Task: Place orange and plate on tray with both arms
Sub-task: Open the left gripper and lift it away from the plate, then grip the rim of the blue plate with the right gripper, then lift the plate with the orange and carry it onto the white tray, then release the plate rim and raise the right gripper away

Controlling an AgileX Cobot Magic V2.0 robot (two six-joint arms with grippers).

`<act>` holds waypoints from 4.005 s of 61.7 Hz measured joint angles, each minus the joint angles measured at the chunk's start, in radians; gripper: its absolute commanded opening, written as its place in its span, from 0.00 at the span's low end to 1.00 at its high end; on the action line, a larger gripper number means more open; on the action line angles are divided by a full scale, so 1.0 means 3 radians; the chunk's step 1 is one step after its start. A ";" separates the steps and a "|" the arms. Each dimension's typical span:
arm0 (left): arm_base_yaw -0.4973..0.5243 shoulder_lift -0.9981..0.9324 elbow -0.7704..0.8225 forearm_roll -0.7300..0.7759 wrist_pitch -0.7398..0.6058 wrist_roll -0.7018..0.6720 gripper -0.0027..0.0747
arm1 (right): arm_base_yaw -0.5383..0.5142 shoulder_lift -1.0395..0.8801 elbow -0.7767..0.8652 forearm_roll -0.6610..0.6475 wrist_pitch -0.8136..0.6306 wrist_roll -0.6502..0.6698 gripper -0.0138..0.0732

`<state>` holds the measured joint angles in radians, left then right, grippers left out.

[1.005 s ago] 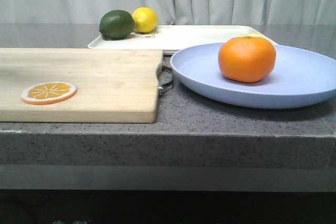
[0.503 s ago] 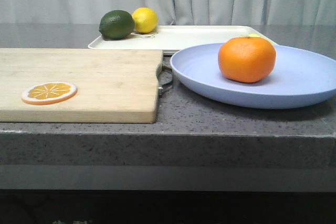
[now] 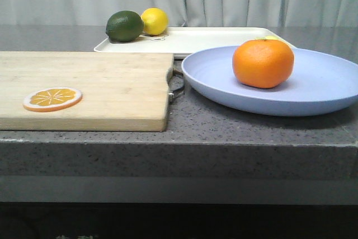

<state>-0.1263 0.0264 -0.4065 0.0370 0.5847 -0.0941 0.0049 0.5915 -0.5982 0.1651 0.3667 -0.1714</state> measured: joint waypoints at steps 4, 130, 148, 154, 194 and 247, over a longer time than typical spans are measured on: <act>0.0000 -0.0024 0.0038 0.0000 -0.0063 0.0000 0.01 | 0.0000 0.0060 -0.0021 0.0051 0.0023 0.0000 0.90; 0.0000 -0.0032 0.0069 -0.0005 -0.0146 0.0000 0.01 | -0.0225 0.3247 -0.2687 0.1225 0.1924 -0.0056 0.08; 0.0000 -0.0032 0.0069 -0.0005 -0.0146 0.0000 0.01 | -0.0225 0.4198 -0.4050 0.1225 0.2192 0.0080 0.09; 0.0000 -0.0032 0.0069 -0.0005 -0.0146 0.0000 0.01 | -0.0211 0.4703 -0.4694 0.1225 0.2284 0.0238 0.09; 0.0000 -0.0032 0.0069 -0.0005 -0.0146 0.0000 0.01 | 0.0161 0.6478 -0.6868 0.0947 0.2463 0.0780 0.20; 0.0000 -0.0032 0.0069 -0.0005 -0.0146 0.0000 0.01 | 0.0161 0.5732 -0.7076 0.0225 0.3003 0.0899 0.09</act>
<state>-0.1263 0.0167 -0.3858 0.0355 0.5408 -0.0941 0.0531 2.3110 -2.7208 0.2327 1.2676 0.0982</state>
